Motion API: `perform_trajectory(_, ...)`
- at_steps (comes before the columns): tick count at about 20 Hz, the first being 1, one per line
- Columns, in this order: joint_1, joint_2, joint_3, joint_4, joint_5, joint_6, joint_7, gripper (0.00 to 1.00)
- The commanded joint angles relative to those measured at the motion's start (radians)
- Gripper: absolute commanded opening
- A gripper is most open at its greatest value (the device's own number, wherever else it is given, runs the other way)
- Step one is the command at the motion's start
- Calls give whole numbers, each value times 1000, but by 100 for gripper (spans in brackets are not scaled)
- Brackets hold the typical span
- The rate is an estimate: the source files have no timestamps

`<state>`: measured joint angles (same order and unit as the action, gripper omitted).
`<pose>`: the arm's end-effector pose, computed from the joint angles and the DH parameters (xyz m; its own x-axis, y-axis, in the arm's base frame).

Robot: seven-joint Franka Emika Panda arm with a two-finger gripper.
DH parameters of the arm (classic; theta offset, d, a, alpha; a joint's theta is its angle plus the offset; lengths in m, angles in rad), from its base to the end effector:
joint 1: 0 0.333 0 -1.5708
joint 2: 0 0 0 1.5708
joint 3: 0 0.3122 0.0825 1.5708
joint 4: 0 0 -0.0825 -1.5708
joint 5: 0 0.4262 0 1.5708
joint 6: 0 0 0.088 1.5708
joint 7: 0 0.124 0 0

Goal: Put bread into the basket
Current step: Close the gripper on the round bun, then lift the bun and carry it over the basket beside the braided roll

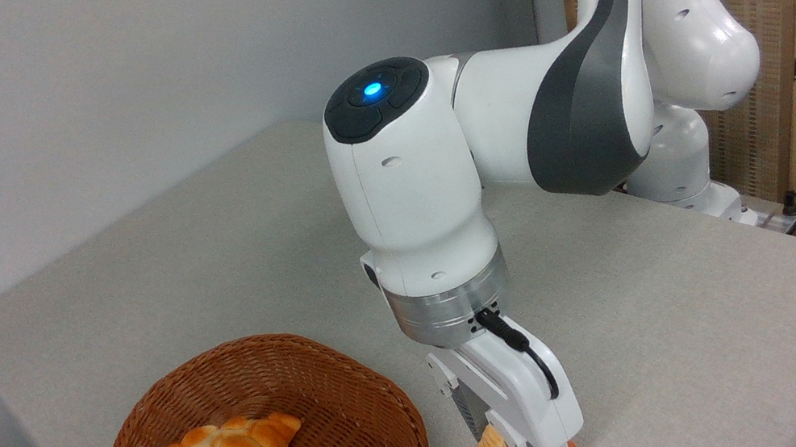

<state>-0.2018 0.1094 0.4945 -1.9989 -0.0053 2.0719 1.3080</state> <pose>0.5827 0.1718 0.3677 0.5270 -0.8483 -0.0517 -0.8491 -0.5282 0.0102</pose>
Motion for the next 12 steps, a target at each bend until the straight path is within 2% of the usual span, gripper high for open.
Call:
perform_trajectory(1,1,-30,-1,-3,-21,-1,14,56)
perform_trajectory(5,2,-91,-1,9,-53,-70,17,56)
perform_trajectory(9,1,-137,-10,83,-146,-145,16,56)
perform_trajectory(12,1,-134,-74,107,-211,-132,5,58)
